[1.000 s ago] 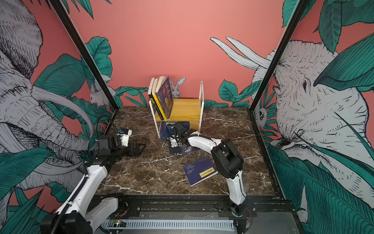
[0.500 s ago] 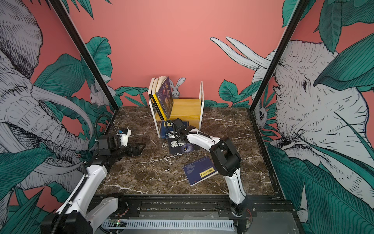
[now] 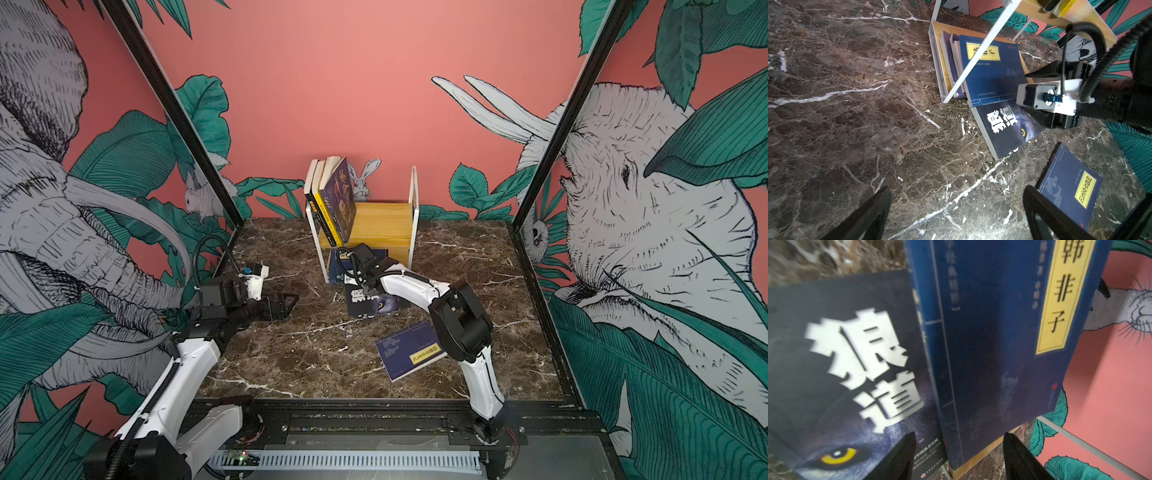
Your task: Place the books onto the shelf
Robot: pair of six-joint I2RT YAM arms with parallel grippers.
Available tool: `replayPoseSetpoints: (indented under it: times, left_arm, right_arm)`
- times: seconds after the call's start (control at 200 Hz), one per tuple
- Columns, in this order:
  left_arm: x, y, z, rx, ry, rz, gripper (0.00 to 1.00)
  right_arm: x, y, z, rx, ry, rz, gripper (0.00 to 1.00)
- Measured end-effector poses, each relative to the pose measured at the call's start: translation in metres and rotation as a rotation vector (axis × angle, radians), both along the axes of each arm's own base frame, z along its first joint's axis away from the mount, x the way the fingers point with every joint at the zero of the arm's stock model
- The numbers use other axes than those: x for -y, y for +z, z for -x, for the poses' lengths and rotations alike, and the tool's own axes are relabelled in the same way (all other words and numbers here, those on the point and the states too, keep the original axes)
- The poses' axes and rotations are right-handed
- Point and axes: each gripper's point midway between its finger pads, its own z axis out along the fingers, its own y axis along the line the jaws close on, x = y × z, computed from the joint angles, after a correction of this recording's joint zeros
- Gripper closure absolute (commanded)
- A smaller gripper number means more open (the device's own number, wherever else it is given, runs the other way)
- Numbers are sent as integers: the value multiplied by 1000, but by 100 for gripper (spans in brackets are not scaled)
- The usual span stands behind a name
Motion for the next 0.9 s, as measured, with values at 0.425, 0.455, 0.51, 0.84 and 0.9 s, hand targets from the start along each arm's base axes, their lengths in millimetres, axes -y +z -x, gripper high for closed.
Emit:
replayPoseSetpoints:
  times: [0.425,0.455,0.51,0.84,0.9]
  left_arm:
    - [1,1,0,4,-3,3,1]
    - [1,1,0,4,-4,4,1]
    - [1,1,0,4,-4,4,1]
    - [1,1,0,4,-3,3,1]
    - [1,1,0,5,-4,4,1]
  right_arm:
    - [-74,19,8,3,62,-153,31]
    - [-77,14,7,0,64,-150,31]
    - [-85,7,6,-7,70,-145,31]
    - [-97,5,0,-7,68,-158,42]
    - [-98,8,-2,-3,64,-166,44]
